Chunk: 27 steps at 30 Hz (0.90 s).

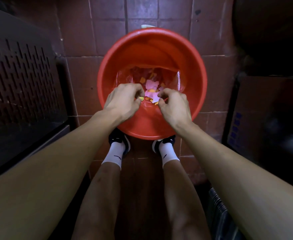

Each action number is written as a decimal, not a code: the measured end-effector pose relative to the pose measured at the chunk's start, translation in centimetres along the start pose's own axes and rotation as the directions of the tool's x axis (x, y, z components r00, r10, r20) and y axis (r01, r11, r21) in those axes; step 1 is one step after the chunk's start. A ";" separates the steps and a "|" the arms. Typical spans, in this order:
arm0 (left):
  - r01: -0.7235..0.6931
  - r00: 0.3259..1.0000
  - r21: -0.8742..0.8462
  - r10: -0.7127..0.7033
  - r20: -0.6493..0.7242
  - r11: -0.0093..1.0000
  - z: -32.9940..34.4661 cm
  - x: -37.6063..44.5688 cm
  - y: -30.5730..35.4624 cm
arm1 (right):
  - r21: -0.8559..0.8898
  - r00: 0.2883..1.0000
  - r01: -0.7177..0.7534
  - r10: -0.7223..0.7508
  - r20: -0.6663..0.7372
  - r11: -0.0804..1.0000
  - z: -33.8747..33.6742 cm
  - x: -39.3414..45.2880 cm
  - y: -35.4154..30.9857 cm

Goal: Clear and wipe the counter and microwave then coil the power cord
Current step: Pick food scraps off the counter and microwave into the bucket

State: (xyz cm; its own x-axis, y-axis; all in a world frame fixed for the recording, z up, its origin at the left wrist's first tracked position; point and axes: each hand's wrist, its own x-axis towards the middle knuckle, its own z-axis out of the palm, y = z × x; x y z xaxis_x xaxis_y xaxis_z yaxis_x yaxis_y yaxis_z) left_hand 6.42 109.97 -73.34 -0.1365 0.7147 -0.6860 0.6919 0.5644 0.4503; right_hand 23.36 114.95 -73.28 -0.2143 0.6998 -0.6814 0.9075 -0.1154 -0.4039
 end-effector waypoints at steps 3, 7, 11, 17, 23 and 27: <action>0.023 1.000 -0.033 -0.023 0.007 0.999 0.1 0.0 0.4 | -0.020 1.000 -0.007 0.006 -0.008 1.000 -0.4 -0.7 0.6; 0.023 1.000 -0.075 -0.023 -0.002 0.997 0.1 0.1 1.1 | -0.032 1.000 0.001 -0.001 -0.019 0.999 -1.0 -1.3 0.9; 0.039 0.999 -0.050 -0.040 -0.014 0.998 -0.3 -0.3 1.4 | -0.029 1.000 -0.005 0.005 -0.016 1.000 -1.6 -1.8 0.8; 0.006 1.000 0.063 -0.006 0.006 0.998 -2.2 -3.0 2.1 | -0.054 0.999 0.018 -0.016 0.048 0.998 -3.7 -3.6 -0.3; -0.032 0.999 0.218 0.024 0.040 0.975 -7.0 -8.5 5.3 | -0.192 0.987 0.142 -0.124 0.107 0.971 -9.3 -7.9 -3.3; 0.020 1.000 0.221 -0.018 -0.014 0.975 -12.0 -13.7 8.8 | -0.284 0.963 0.259 -0.224 0.150 0.923 -14.3 -12.0 -6.6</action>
State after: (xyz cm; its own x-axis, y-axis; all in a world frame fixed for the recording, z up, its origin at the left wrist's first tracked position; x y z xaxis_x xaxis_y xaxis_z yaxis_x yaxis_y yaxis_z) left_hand 5.90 110.12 -53.17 -0.1585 0.7101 -0.6860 0.8284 0.4737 0.2989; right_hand 25.07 117.43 -53.70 -0.4641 0.5939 -0.6572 0.8848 0.2754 -0.3760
